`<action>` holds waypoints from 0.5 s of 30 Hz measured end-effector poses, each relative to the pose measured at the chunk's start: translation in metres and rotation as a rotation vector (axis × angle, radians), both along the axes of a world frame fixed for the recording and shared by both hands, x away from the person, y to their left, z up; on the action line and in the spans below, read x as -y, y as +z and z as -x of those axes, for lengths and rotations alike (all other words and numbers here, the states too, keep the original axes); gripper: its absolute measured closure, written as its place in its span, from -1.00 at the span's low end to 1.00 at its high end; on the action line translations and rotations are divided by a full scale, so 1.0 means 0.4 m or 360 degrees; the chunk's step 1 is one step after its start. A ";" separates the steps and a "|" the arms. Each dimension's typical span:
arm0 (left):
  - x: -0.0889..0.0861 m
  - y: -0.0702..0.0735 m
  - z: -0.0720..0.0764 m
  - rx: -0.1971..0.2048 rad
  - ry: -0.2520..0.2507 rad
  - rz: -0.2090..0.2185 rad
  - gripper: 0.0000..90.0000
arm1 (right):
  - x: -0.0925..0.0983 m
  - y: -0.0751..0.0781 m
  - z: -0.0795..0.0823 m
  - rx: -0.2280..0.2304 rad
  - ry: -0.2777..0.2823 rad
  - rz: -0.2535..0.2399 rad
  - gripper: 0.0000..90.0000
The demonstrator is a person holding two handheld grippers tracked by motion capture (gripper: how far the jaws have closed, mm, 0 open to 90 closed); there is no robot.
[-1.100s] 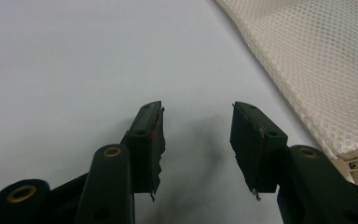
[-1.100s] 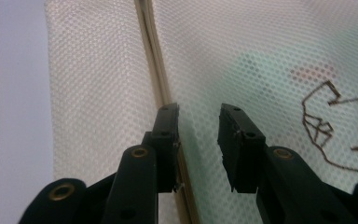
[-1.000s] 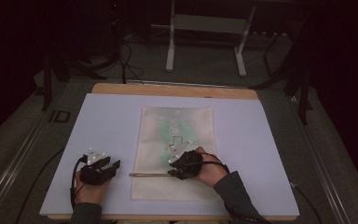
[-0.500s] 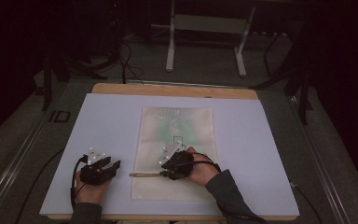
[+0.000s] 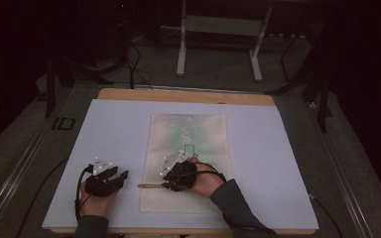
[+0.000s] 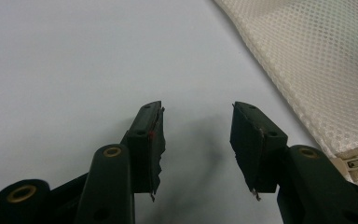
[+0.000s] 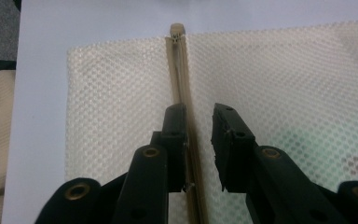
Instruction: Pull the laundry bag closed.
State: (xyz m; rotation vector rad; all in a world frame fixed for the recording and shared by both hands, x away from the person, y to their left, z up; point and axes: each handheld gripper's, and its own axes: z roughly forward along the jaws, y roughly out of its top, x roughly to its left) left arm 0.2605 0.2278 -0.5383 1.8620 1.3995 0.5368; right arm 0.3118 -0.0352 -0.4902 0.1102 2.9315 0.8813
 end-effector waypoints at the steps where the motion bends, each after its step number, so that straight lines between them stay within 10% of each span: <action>1: 0.000 0.000 0.000 0.0001 0.0001 0.0000 0.18 | -0.006 0.000 0.000 0.0003 0.0005 0.0001 0.69; 15: -0.004 0.001 0.001 0.0003 0.0007 0.0005 0.18 | -0.065 -0.013 0.004 -0.0002 0.0048 -0.0003 0.77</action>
